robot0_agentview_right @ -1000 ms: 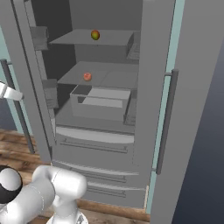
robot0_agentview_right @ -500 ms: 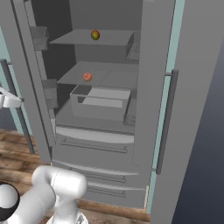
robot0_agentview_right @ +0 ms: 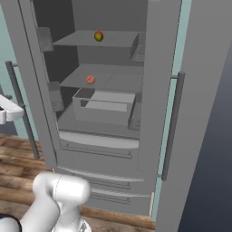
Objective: Retrieve the mango and peach from the fridge and place them into the bowl on the dining table.
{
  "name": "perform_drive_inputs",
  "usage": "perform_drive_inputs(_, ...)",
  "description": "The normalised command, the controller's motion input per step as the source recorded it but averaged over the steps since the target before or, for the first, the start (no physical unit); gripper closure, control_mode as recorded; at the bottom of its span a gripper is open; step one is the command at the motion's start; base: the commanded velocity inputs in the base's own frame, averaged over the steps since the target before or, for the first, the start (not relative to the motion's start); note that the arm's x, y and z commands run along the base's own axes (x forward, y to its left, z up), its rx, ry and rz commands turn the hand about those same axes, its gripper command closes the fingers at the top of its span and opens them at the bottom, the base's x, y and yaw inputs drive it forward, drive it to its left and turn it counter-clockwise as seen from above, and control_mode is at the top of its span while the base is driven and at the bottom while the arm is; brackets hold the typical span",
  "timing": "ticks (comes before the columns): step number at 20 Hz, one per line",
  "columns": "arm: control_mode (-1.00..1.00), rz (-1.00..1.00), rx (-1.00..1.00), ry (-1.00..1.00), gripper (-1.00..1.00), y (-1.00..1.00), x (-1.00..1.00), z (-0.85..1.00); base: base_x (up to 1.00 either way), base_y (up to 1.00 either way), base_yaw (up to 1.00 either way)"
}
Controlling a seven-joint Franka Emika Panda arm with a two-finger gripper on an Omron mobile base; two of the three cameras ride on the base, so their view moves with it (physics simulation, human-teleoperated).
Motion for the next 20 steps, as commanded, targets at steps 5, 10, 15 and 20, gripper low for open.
perform_drive_inputs(5, -1.0, 0.28, -0.01, -0.01, -1.0, 0.42, -1.0, 0.39, 0.0, 0.0, 0.0)
perform_drive_inputs(10, -1.0, 0.41, -0.07, 0.01, -1.0, 0.54, -0.99, 0.27, 0.0, 0.0, 0.0)
perform_drive_inputs(15, -1.0, 0.12, 0.03, -0.07, -1.0, -0.44, -1.0, 0.48, 0.0, 0.0, 0.0)
perform_drive_inputs(20, -1.0, -0.14, 0.47, 0.0, -1.0, -0.97, -0.46, 0.33, 0.0, 0.0, 0.0)
